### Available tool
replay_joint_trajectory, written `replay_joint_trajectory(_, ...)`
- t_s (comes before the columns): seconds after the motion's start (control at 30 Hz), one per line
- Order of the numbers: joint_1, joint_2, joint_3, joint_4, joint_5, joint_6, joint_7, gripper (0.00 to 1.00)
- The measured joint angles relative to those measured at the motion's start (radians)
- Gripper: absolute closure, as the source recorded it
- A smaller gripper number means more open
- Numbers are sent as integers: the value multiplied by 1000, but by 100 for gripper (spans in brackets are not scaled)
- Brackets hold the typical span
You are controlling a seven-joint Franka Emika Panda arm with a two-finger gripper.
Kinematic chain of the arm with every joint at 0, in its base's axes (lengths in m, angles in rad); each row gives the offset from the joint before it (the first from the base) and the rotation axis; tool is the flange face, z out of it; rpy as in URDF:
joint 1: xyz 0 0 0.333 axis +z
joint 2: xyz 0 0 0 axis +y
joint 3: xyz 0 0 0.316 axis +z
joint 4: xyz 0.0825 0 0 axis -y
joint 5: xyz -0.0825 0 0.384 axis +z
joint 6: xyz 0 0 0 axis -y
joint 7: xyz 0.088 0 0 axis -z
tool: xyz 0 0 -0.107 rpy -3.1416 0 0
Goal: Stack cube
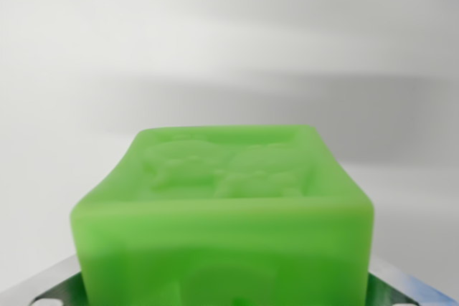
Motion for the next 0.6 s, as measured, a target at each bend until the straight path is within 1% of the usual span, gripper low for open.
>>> replay_joint_trajectory(0.13,0,-31,0,1,2,-30,-2,100)
replay_joint_trajectory(0.2,0,-35,0,4,3,-35,-3,100)
replay_joint_trajectory(0.6,-23,-8,-16,41,4,-49,-18,100)
